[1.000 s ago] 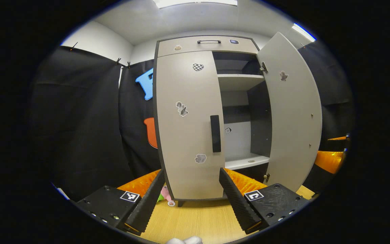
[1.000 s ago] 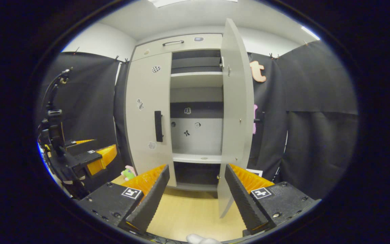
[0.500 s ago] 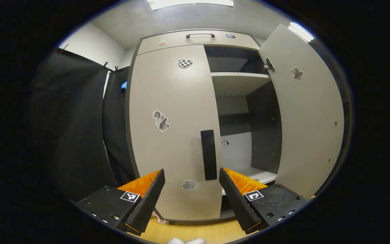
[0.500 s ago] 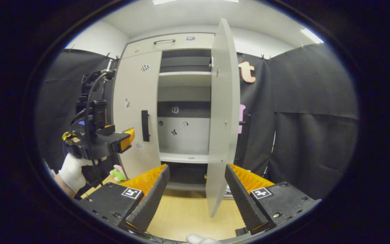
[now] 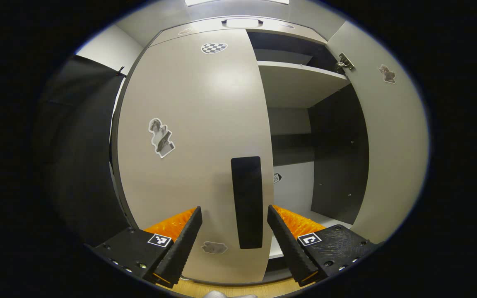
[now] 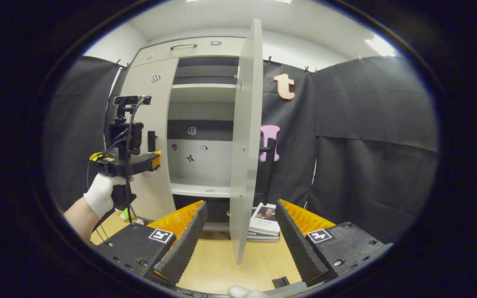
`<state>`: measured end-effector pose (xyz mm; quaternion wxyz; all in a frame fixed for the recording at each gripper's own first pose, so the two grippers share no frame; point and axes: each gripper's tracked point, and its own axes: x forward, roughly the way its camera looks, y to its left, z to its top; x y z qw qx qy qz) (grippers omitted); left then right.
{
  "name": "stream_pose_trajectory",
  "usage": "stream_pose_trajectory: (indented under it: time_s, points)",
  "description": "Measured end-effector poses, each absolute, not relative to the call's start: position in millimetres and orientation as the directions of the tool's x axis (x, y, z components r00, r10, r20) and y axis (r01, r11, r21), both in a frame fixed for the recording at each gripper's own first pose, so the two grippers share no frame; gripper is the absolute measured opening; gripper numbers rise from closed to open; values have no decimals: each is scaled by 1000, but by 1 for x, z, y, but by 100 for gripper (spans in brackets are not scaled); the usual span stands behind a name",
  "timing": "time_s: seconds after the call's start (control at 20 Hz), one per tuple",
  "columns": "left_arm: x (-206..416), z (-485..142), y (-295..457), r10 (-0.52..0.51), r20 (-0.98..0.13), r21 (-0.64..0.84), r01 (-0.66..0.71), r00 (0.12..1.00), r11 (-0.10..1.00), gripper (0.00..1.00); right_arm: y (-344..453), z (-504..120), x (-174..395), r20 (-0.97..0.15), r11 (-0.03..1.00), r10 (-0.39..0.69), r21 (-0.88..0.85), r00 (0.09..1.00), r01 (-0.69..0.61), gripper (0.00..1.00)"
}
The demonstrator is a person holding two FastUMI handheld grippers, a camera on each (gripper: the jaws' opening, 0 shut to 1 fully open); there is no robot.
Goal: Open the right door of the double-door shoe cabinet with the right hand, and open the left door with the left hand.
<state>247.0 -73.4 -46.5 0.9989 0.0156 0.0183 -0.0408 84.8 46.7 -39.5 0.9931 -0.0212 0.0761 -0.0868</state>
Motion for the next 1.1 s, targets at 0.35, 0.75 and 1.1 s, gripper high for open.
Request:
stream_pose_trajectory:
  time_s: [0.35,0.75,1.1]
  points:
    - [258,-56,-83,-98,-61,17,100,993,995,64,41,-40,84,-143,980,-198,-67,970,190,100]
    - [259,-57,-84,-104,-67,10,105,992,994,13,48,-38,78,-127,985,-162,-76,979,153,100]
    - [246,-57,-82,-124,-70,7,125,990,992,4,45,-32,67,-98,984,-167,-84,981,159,100]
